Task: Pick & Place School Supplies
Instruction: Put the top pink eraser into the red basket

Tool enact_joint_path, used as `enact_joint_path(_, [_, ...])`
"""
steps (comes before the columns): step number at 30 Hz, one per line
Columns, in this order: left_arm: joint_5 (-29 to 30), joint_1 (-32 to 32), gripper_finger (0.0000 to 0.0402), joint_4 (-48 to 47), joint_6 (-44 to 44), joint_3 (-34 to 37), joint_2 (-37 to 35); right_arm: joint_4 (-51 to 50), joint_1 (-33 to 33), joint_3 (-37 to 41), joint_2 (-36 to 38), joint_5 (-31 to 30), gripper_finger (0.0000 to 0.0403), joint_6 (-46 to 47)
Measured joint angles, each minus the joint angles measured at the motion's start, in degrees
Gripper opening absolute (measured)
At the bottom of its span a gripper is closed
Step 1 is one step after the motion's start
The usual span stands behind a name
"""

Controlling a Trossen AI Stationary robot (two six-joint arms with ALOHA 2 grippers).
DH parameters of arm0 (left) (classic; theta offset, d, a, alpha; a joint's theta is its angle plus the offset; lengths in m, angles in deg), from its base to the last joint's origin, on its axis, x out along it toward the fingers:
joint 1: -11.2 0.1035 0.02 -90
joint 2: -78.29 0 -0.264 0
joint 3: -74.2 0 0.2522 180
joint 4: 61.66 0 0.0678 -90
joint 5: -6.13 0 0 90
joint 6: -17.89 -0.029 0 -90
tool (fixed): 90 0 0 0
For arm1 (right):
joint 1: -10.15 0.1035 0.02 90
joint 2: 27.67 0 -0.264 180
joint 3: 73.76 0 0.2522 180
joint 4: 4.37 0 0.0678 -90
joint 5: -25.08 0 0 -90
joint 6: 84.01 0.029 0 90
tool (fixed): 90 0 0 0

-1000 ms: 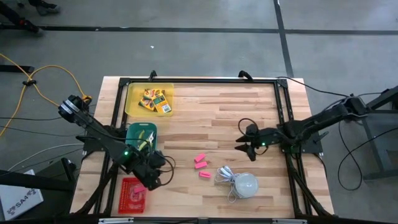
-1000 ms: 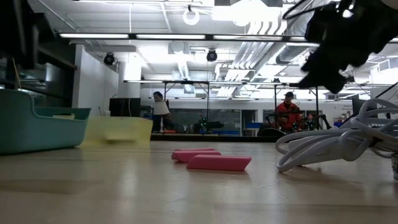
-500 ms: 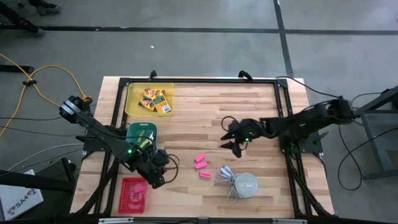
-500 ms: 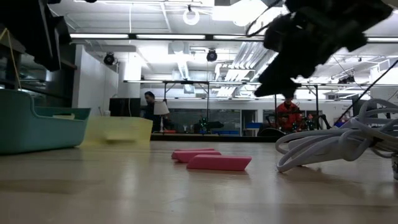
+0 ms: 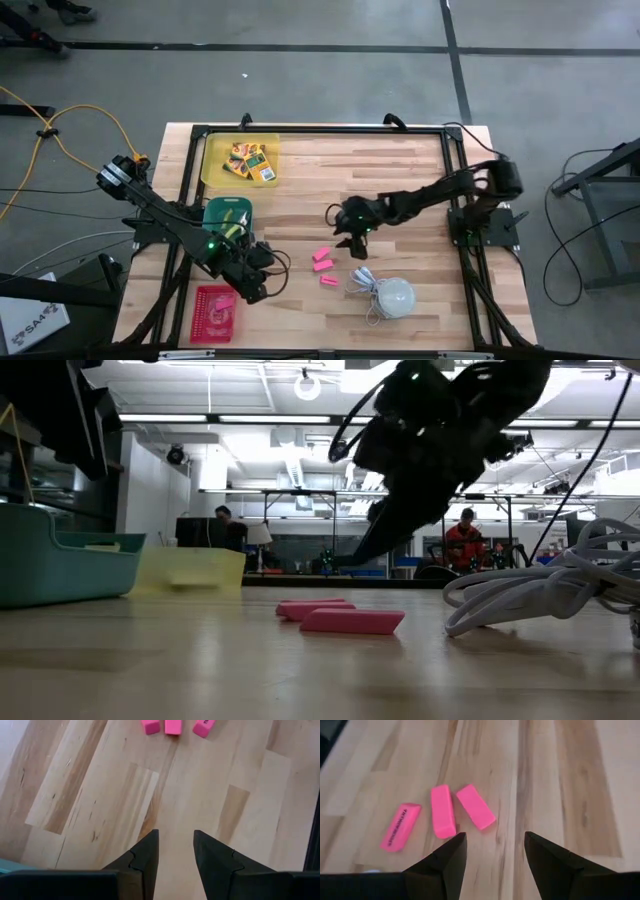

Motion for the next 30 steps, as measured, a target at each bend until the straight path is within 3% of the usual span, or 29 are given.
enact_joint_path(9, [0.0, 0.0, 0.0119, 0.5, 0.0, 0.0, 0.0, -0.1, 0.1, -4.7, -8.3, 2.4, 0.0190, -5.9])
enact_joint_path(21, [0.0, 0.0, 0.0119, 0.9, 0.1, 0.0, 0.0, 0.5, 0.2, -5.1, -9.4, 2.1, 0.0190, -11.8])
enact_joint_path(30, [0.0, 0.0, 0.0119, 2.1, 0.2, 0.0, 0.0, 6.3, 1.7, -5.3, -13.8, 2.0, 0.0190, -12.9])
